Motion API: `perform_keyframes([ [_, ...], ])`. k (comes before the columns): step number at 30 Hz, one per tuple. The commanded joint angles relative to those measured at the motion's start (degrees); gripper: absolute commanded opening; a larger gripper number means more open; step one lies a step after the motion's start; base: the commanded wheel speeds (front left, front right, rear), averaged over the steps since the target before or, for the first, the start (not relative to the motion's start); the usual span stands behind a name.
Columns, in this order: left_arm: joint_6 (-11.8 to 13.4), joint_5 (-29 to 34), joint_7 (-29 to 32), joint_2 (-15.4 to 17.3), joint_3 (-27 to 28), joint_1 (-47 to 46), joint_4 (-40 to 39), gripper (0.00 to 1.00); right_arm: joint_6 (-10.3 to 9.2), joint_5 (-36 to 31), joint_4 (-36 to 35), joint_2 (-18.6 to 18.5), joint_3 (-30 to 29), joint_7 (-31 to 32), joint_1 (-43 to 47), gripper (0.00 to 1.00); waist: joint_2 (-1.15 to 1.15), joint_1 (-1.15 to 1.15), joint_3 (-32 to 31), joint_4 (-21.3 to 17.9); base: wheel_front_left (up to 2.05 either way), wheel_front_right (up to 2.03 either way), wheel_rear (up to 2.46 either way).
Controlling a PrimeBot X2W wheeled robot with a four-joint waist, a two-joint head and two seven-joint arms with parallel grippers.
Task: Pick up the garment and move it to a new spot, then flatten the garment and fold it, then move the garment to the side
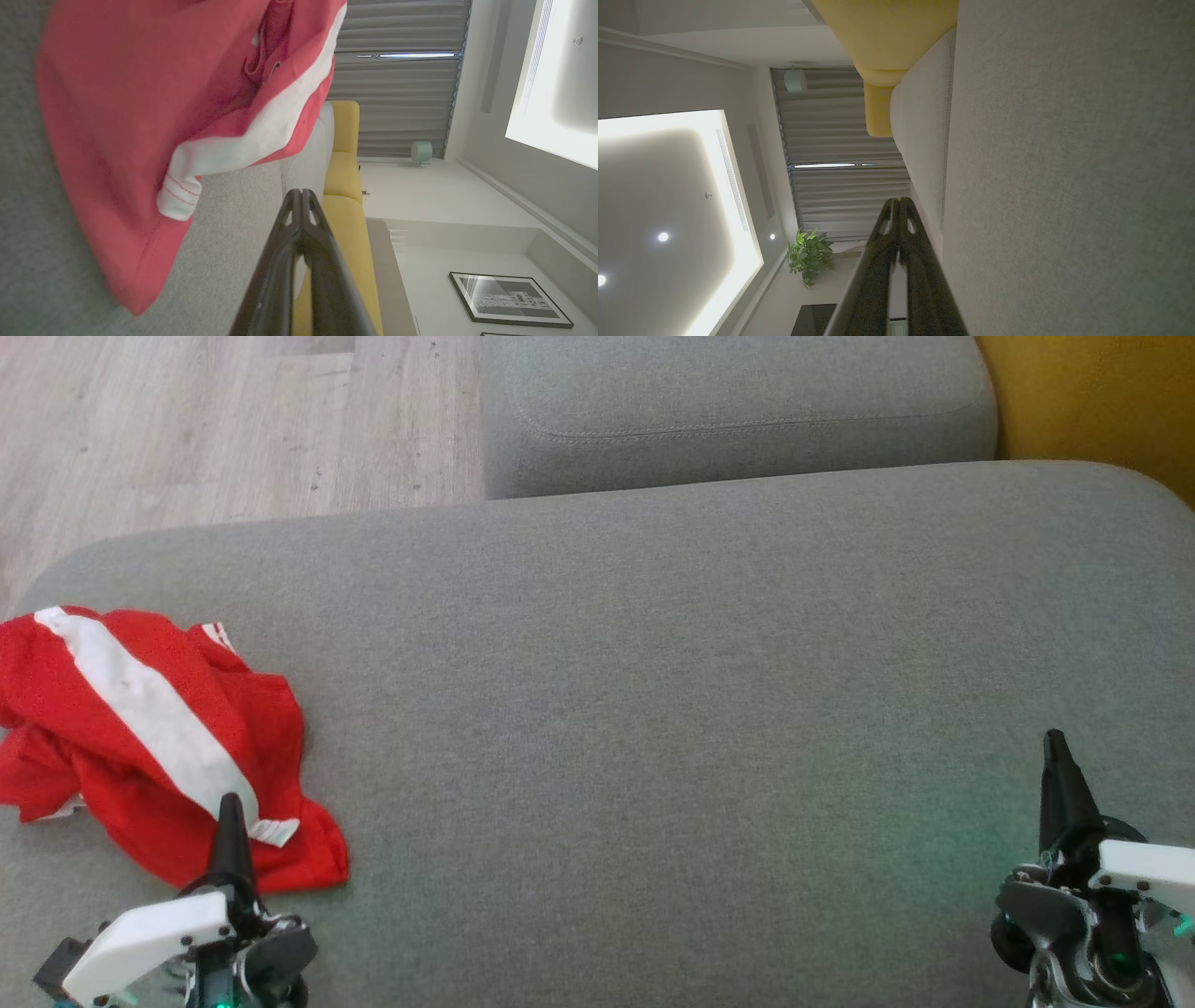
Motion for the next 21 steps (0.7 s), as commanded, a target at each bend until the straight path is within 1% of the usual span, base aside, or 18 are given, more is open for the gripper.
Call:
perform_keyframes([
  [1, 0.06, 0.51, 0.40, 0.26, 2.25, -2.83, -2.03, 0.00, 0.23, 0.25, -2.19, -0.26, 1.20, 0.32, -2.88, 0.00, 0.00, 0.00, 0.00, 0.00, 0.00, 0.00, 0.00],
  [16, 0.06, 0.51, 0.40, 0.26, 2.25, -2.83, -2.03, 0.00, 0.23, 0.25, -2.19, -0.26, 1.20, 0.32, -2.88, 0.00, 0.00, 0.00, 0.00, 0.00, 0.00, 0.00, 0.00],
  [17, 0.00, 0.00, -0.01, 0.00, 0.00, 0.00, -0.01, 1.00, 0.00, 0.00, -0.01, 0.00, 0.01, -0.01, 0.00, 1.00, 0.00, 0.00, 0.00, 0.00, 0.00, 0.00, 0.00],
  [19, -0.01, 0.01, -0.07, -0.04, -0.34, 0.50, 1.39, 1.00, 0.00, -0.01, 1.44, 0.07, 0.10, -0.04, 0.51, 1.00, 0.00, 0.00, 0.01, 0.00, 0.00, 0.00, 0.00],
  [21, -0.01, 0.09, -0.40, -0.04, -0.47, 0.55, 1.14, 1.00, 0.00, -0.17, 1.18, 0.06, 0.45, -0.38, 0.50, 1.00, 0.00, 0.00, 0.02, -0.02, 0.00, 0.00, 0.00],
])
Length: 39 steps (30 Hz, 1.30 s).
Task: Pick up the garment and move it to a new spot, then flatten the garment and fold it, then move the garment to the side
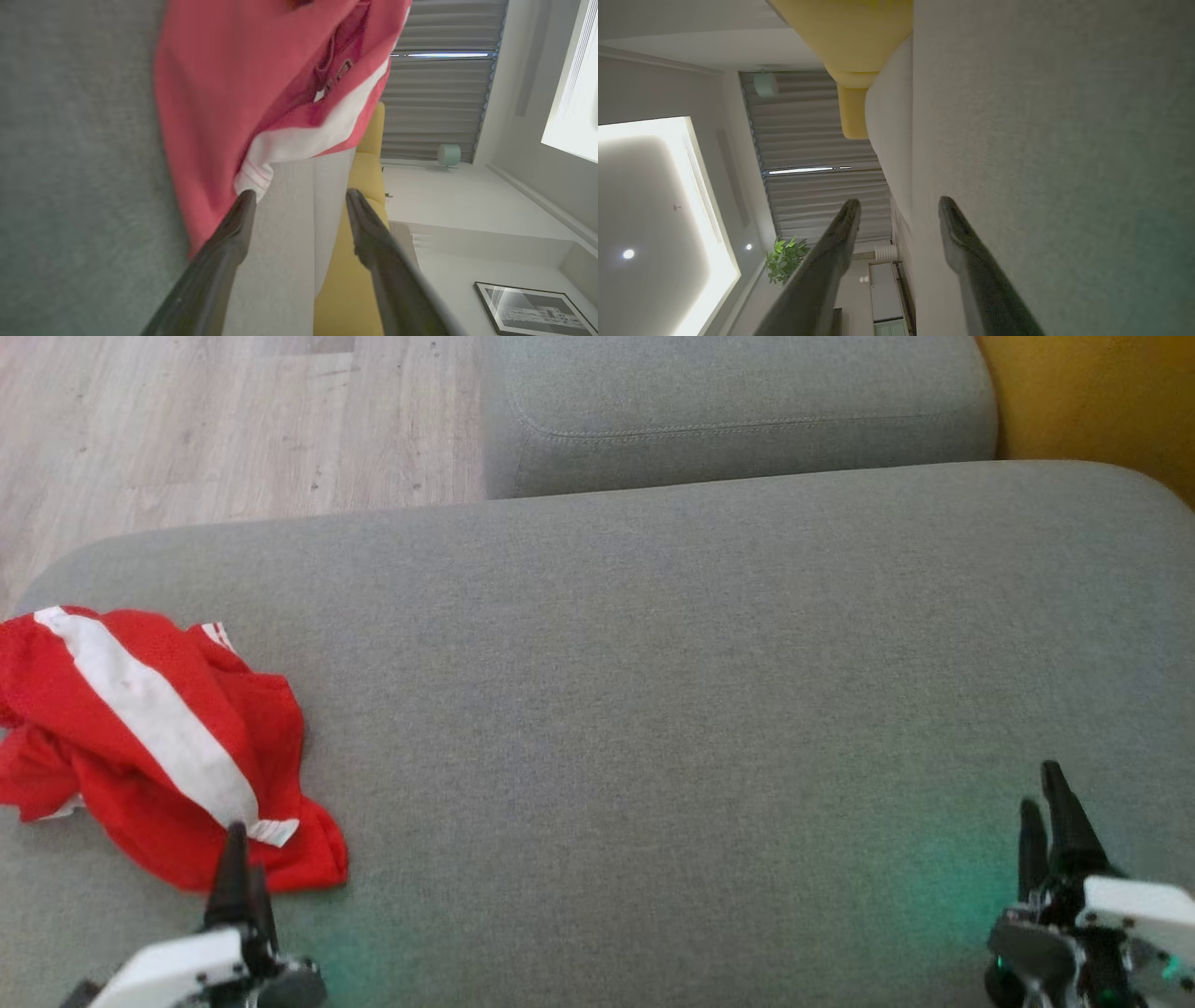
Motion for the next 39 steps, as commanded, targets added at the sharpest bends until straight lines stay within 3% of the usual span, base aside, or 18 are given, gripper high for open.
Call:
perform_keyframes([
  [1, -0.01, 0.14, -0.51, 0.12, -0.06, -1.07, -1.70, 1.00, 0.04, -0.26, -1.82, -0.16, 0.50, -0.51, -1.15, 1.00, 0.00, 0.00, 0.00, -0.03, 0.00, 0.00, 0.00],
  [20, 0.00, 2.10, -3.53, 0.16, 1.07, -0.40, -3.96, 1.00, 0.07, -6.87, -3.37, -0.21, 1.62, -3.55, -1.30, 1.00, 0.00, 0.00, 0.05, 0.01, 0.00, 0.00, 0.00],
  [39, 0.01, 12.45, -6.73, 0.21, 3.76, -0.65, -7.49, 1.00, 0.11, -23.51, -7.01, -0.26, 1.54, -6.76, -2.08, 1.00, 0.00, 0.00, 0.13, -0.01, 0.00, 0.00, 0.00],
])
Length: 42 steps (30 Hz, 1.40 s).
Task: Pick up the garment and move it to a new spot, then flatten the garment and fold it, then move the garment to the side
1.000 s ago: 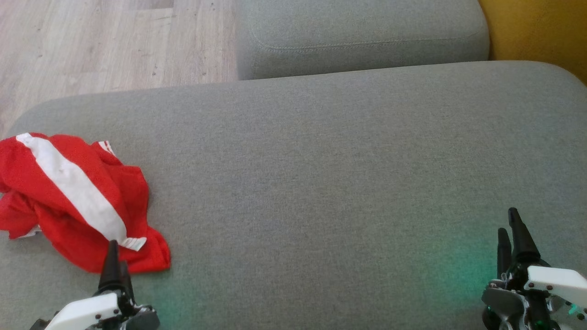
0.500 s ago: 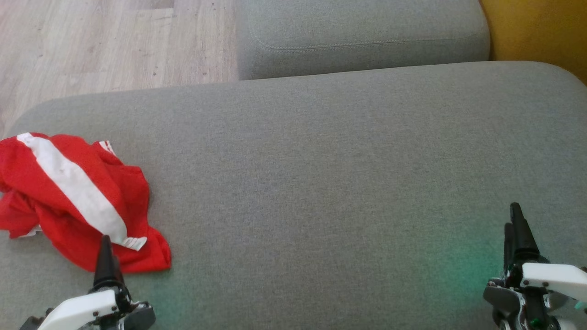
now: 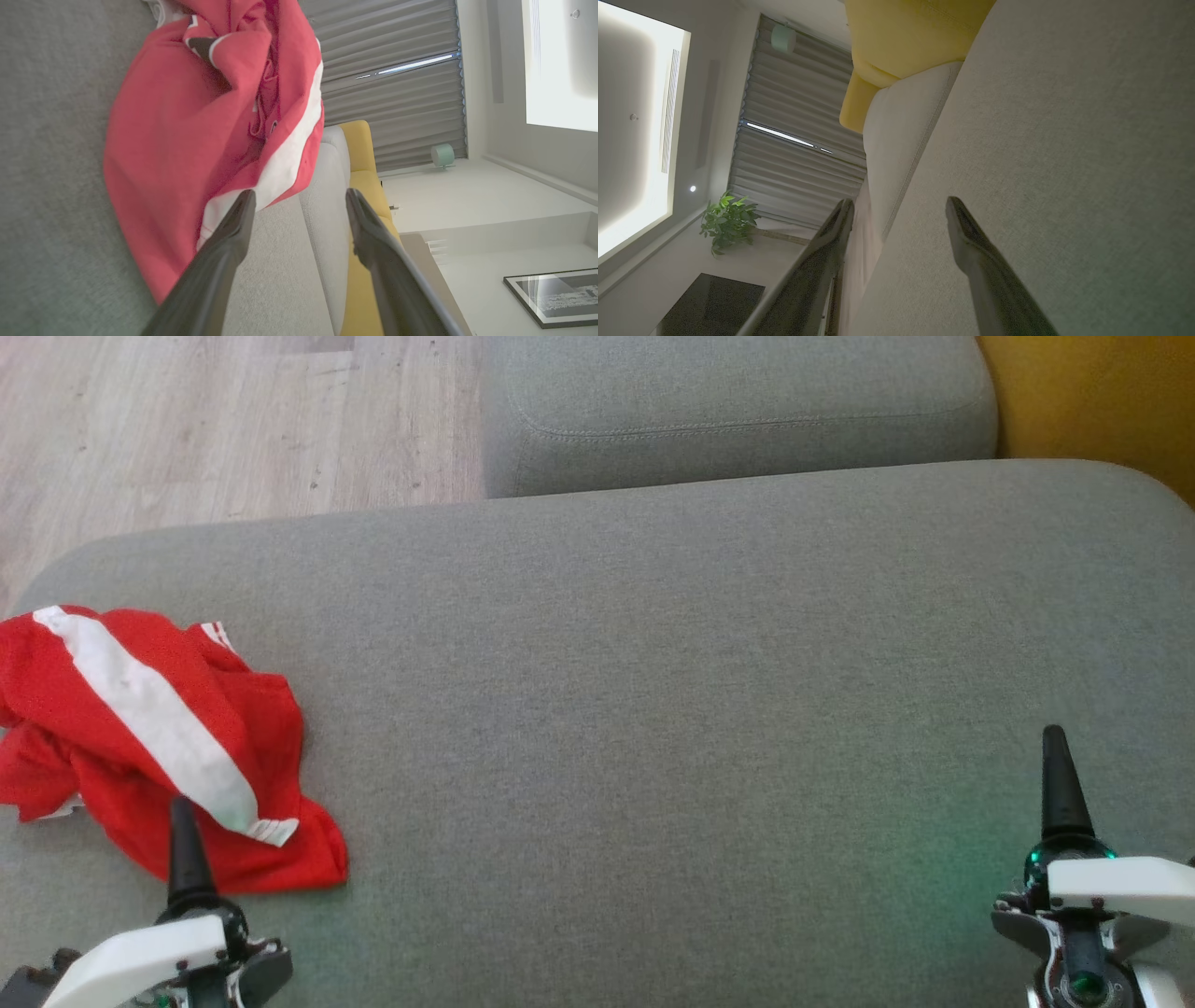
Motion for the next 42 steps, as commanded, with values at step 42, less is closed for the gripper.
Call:
perform_keyframes([
  [42, 1.09, 42.40, -7.61, 0.46, -9.41, -0.86, -10.99, 1.00, 0.36, -48.01, -9.41, -0.44, 6.57, -7.75, -3.32, 1.00, 0.00, 0.00, 1.41, -0.36, 0.00, 0.00, 0.00],
])
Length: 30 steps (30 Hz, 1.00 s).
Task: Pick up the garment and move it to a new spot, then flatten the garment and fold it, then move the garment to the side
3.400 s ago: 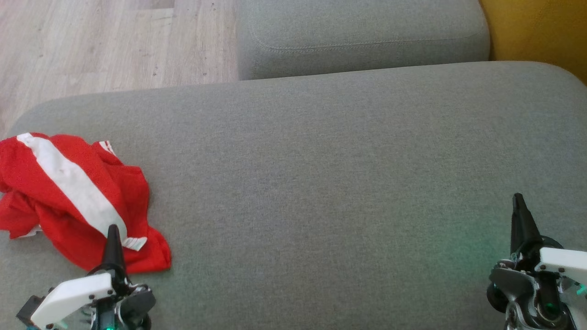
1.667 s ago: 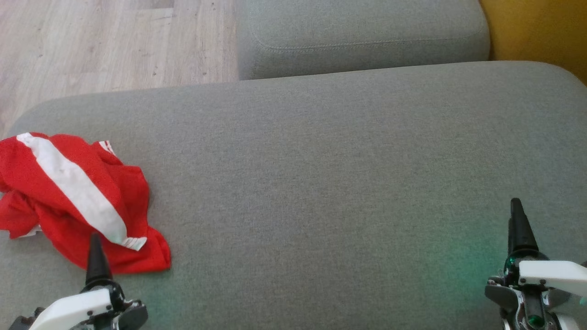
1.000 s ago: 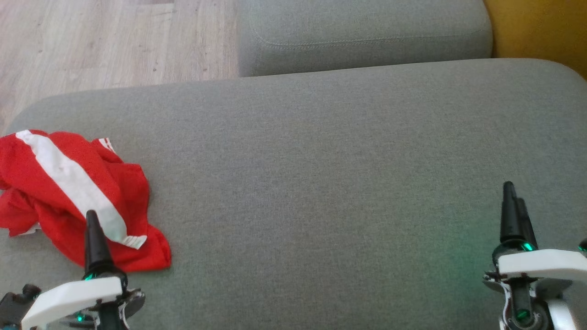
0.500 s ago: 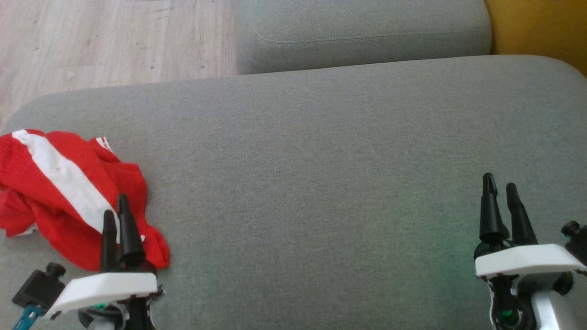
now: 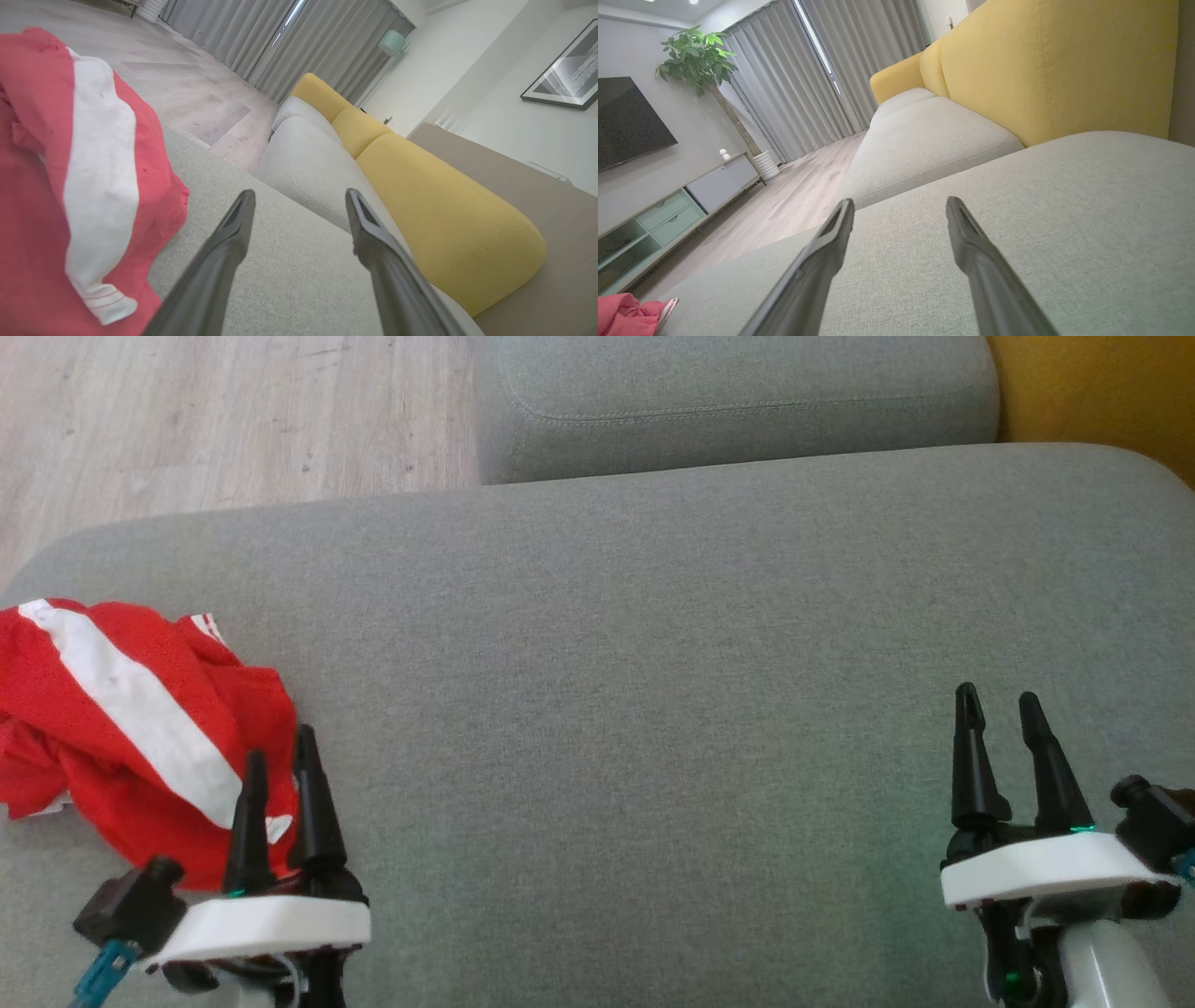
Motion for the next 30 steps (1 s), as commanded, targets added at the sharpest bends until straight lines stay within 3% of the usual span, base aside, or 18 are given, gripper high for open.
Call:
perform_keyframes([
  [1, 0.00, 2.17, -0.73, 0.39, 0.47, -1.42, -2.31, 1.00, 0.36, -2.19, -2.64, -0.43, 1.14, -0.90, -3.21, 1.00, 0.00, 0.00, 0.03, -0.03, 0.00, 0.00, 0.00],
  [18, 0.32, 18.31, -3.42, 0.42, -2.91, -1.38, -1.87, 1.00, 0.39, -15.75, -3.79, -0.48, 2.92, -3.61, -3.09, 1.00, 0.00, 0.00, 0.41, -0.43, 0.00, 0.00, 0.00],
  [30, 2.31, 30.20, -5.43, 0.60, -5.07, -1.14, -1.12, 1.00, 0.41, -25.70, -3.94, -0.51, 4.68, -5.63, -3.02, 1.00, 0.00, 0.00, 0.26, -1.09, 0.00, 0.00, 0.00],
])
